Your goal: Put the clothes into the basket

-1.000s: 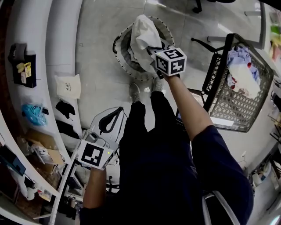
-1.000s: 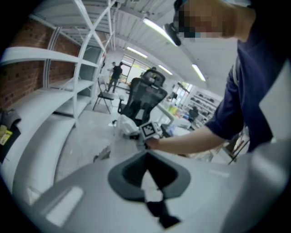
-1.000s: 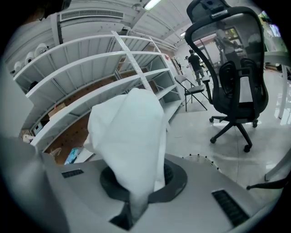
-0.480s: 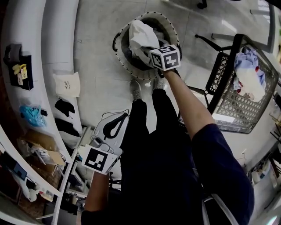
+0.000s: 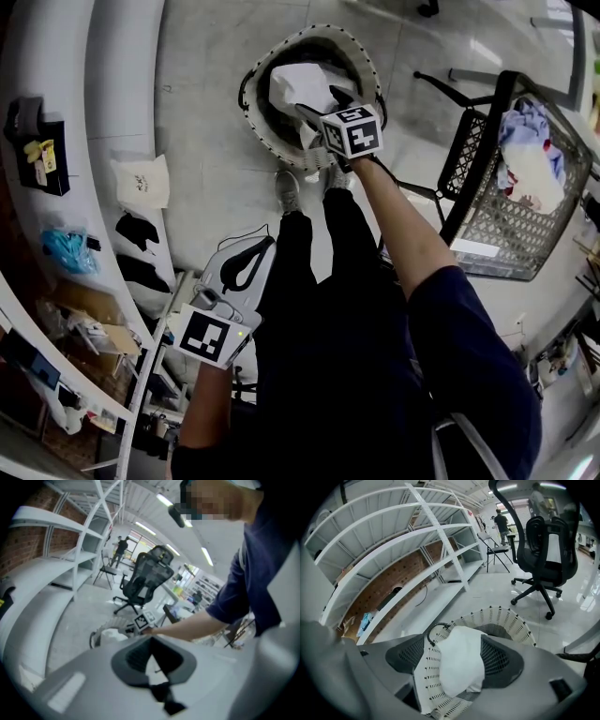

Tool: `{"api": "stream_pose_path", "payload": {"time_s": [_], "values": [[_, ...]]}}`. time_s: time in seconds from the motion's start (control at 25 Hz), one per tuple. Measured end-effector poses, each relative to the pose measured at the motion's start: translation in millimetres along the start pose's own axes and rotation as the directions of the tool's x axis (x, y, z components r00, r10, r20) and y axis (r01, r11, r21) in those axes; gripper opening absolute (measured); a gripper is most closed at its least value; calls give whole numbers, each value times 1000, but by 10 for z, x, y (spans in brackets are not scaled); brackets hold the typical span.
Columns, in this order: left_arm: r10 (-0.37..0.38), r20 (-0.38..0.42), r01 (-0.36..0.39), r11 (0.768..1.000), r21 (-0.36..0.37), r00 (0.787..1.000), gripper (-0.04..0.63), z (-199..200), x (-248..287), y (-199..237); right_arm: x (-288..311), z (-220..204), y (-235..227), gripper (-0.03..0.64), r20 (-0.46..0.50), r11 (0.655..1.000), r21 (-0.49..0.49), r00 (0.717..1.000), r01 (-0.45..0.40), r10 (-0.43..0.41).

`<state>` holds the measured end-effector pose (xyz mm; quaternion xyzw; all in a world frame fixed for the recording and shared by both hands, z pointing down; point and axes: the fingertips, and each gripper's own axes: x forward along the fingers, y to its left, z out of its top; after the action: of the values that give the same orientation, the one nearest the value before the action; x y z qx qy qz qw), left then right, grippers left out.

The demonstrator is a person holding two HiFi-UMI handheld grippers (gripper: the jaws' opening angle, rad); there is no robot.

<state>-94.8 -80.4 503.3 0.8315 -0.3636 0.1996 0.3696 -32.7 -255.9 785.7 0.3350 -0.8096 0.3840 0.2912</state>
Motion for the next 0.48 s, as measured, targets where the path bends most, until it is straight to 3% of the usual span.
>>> {"api": "stream_pose_path", "payload": {"time_s": [0.48], "values": [[-32, 28, 30, 997, 67, 999, 5, 208, -69, -134, -320, 236, 42, 337, 49, 1000, 23, 999, -3, 2]]}}
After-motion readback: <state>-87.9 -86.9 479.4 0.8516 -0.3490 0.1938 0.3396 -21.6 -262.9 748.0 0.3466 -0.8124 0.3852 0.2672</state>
